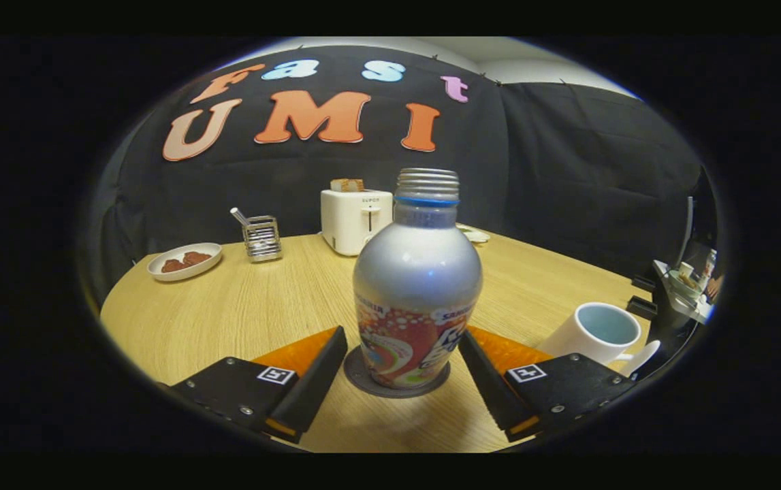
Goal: Take the bottle from table, then pour the juice into the cup, finally place the bottle on the coaster
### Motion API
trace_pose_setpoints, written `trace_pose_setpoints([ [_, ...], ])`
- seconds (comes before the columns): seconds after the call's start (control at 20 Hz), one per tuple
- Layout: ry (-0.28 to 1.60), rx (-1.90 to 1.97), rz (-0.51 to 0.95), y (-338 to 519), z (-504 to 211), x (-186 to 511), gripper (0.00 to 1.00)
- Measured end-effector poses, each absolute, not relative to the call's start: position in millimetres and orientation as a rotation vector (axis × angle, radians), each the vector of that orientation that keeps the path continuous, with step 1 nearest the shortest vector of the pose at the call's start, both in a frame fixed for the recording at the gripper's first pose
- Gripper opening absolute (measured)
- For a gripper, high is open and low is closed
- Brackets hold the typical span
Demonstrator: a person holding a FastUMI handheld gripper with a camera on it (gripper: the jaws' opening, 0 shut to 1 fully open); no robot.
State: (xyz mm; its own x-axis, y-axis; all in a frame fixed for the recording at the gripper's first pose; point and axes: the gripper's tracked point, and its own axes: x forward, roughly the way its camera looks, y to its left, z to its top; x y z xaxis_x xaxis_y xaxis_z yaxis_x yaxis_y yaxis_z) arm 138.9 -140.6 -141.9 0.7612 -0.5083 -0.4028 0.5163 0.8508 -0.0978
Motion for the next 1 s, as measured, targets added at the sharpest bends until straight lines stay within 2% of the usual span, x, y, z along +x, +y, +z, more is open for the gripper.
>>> trace_pose_setpoints([
  [0.25, 0.427, -0.006, -0.510, -126, -129, 120, 0.98],
  [0.5, 0.340, 0.035, -0.447, -102, -96, 94, 0.98],
  [0.8, 0.230, -0.020, -0.284, -37, -41, 67, 0.97],
  [1.0, 0.133, 0.001, -0.117, 24, -7, 57, 0.98],
])
